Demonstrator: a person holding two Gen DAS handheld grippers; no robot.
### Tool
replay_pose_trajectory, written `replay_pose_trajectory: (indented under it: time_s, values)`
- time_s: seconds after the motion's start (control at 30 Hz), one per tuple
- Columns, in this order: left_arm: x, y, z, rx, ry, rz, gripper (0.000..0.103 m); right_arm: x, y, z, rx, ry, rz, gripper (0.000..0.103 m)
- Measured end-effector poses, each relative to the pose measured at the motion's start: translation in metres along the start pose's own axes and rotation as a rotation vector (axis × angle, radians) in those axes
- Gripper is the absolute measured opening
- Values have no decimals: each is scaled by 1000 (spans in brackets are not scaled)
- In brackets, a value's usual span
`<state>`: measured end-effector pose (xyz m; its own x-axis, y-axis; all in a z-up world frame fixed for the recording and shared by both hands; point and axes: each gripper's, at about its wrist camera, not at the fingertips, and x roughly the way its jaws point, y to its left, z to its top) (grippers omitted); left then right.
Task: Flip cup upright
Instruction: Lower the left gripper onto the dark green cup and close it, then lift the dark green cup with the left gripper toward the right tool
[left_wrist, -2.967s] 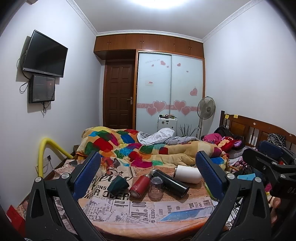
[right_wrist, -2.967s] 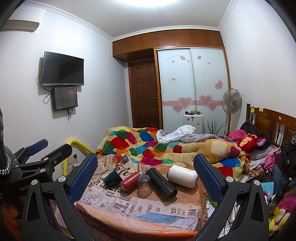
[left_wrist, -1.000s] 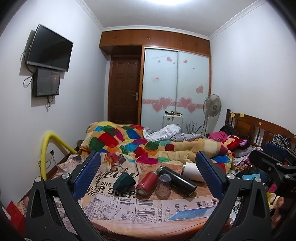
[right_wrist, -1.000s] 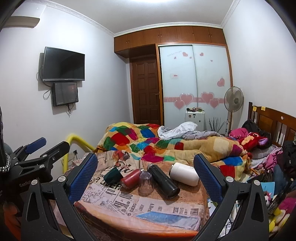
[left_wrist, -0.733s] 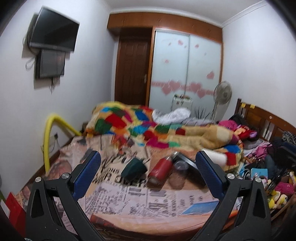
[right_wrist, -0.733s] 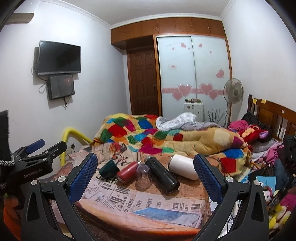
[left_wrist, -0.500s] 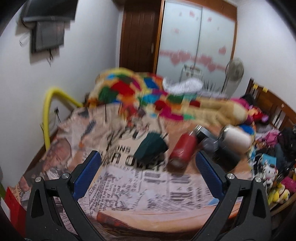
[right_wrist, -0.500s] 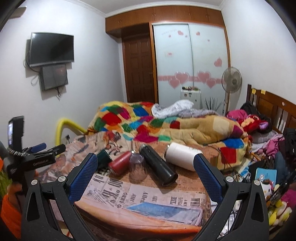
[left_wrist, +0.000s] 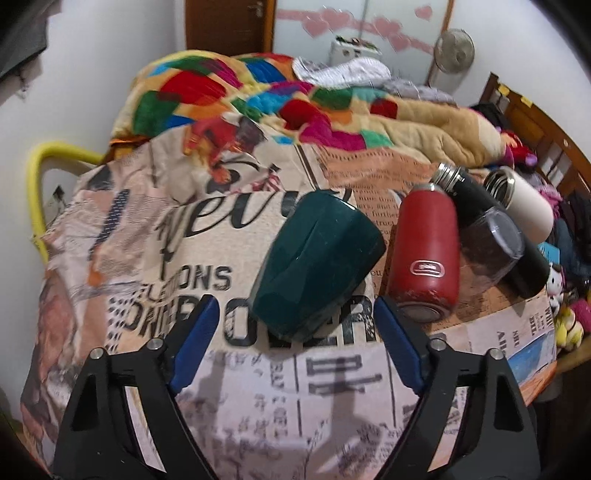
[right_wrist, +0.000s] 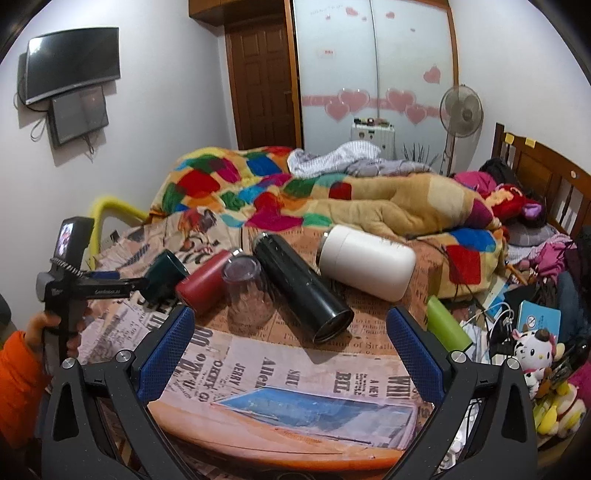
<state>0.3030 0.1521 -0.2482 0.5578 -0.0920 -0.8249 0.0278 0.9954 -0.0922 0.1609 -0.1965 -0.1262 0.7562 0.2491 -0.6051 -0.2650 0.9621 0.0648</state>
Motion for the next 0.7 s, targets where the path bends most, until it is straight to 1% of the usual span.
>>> replay_pose_trajectory:
  time_s: [0.17,0.2,0.33,0.47,0.7]
  values:
    - [28,-1,12,21,45,-36,77,13,0,-2,-6,27,-5,103]
    - [32,-1,14,20,50,-46,77,16,0,-1,-5,29,-5,103]
    - [44,-3,18,31,51,-48,75,24,2,1,-7,38,-2,103]
    - [57,0,21,13,63,-54,68,28,4,0,-11,47,2,103]
    - [57,-3,19,-4,10,-21,67,29,7,-2,-16,62,6,103]
